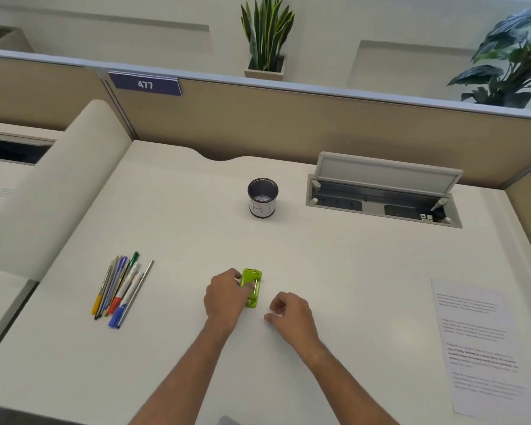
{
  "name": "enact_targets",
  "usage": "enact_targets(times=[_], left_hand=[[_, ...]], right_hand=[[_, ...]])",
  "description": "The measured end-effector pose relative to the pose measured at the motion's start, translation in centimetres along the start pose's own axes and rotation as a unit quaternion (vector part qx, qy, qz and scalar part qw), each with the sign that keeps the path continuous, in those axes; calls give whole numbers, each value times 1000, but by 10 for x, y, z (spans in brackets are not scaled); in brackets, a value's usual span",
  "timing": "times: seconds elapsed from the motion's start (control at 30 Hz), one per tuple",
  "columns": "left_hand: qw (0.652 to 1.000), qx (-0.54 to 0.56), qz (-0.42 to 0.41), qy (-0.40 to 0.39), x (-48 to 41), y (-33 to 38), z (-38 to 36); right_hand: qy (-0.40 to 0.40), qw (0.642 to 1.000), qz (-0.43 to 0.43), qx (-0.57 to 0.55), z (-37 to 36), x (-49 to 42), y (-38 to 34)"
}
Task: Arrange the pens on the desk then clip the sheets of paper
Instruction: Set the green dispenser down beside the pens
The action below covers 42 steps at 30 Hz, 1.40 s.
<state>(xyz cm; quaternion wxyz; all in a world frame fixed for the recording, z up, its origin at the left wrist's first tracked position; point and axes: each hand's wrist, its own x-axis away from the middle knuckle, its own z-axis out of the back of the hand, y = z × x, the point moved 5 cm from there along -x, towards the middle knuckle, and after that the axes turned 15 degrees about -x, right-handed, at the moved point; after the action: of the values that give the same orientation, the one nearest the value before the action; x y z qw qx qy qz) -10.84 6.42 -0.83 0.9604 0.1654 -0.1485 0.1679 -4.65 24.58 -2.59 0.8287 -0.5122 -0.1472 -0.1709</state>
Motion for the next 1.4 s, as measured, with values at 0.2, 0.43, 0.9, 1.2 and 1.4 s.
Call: enact_targets(times=[0.2, 0.43, 0.9, 1.2, 1.4], left_hand=[[998, -50, -25, 3, -1, 6, 1], [995, -91, -49, 4, -7, 9, -1], [997, 58, -45, -13, -18, -21, 0], [957, 283, 17, -60, -17, -87, -2], [968, 247, 24, -16, -10, -114, 12]], right_hand=[[-49, 997, -38, -53, 2, -8, 17], [-82, 991, -54, -88, 6, -18, 19], [-82, 995, -51, -29, 4, -19, 14], [-82, 995, -48, -30, 6, -10, 10], [-86, 995, -47, -34, 9, -5, 9]])
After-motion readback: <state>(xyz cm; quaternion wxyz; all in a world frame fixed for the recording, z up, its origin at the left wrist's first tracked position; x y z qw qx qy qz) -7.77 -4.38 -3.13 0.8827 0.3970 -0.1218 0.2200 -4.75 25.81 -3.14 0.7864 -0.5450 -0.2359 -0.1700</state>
